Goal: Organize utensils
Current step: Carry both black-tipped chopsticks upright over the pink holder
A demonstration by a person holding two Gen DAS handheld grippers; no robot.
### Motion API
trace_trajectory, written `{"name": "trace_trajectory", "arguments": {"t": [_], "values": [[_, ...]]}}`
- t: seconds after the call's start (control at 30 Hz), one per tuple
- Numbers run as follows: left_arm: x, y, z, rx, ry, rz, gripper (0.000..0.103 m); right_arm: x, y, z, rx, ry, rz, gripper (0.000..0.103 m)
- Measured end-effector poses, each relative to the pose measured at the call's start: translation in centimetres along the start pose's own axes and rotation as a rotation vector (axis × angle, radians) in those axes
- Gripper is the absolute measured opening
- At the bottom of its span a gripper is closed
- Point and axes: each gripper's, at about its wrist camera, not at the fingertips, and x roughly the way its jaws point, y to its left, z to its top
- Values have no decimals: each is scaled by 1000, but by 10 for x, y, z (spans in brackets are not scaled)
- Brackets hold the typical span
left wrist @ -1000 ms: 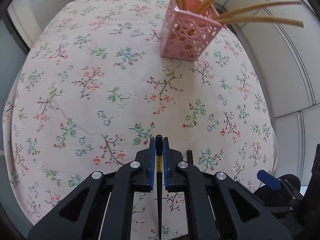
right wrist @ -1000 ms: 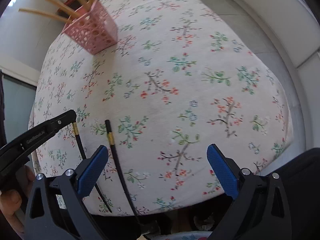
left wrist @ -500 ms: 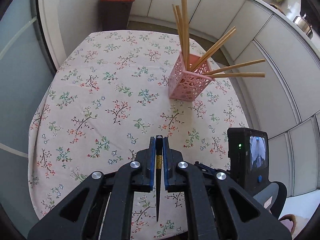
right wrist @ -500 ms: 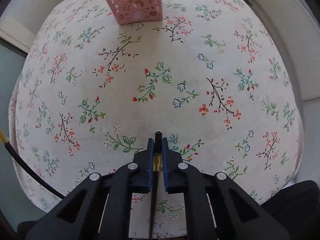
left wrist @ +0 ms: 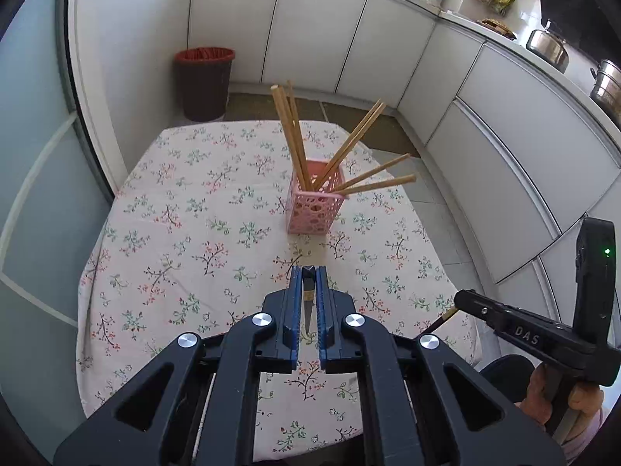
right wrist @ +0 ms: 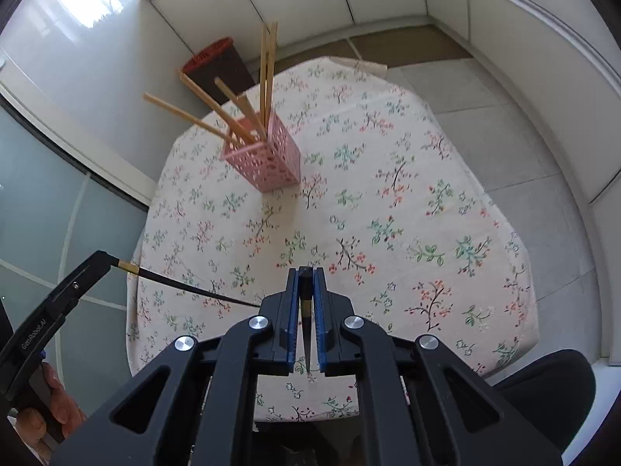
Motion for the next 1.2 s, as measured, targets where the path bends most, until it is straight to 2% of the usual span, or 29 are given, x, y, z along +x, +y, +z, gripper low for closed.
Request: {"name": "trace_trajectory", "arguments": {"t": [0.2, 0.43, 0.6, 0.7, 0.83, 1.2], "values": [[-29, -20, 27, 46, -75, 24, 6, -60, 10, 29, 7, -136, 70, 8], [-54, -39, 61, 112, -150, 39, 6, -120, 39, 69, -40, -269, 180, 8], [-63, -47, 87, 132, -210, 40, 6, -144, 65, 98, -98, -367, 186, 8], [-59, -48, 102, 132, -229, 39, 6, -145, 76, 117, -112, -410, 173, 8], [-48, -47, 119, 130, -244, 34, 6, -128, 87, 141, -116, -420, 150, 8], [4, -45, 151, 120, -225, 38, 6, -66, 86, 175, -112, -357, 120, 8]]}}
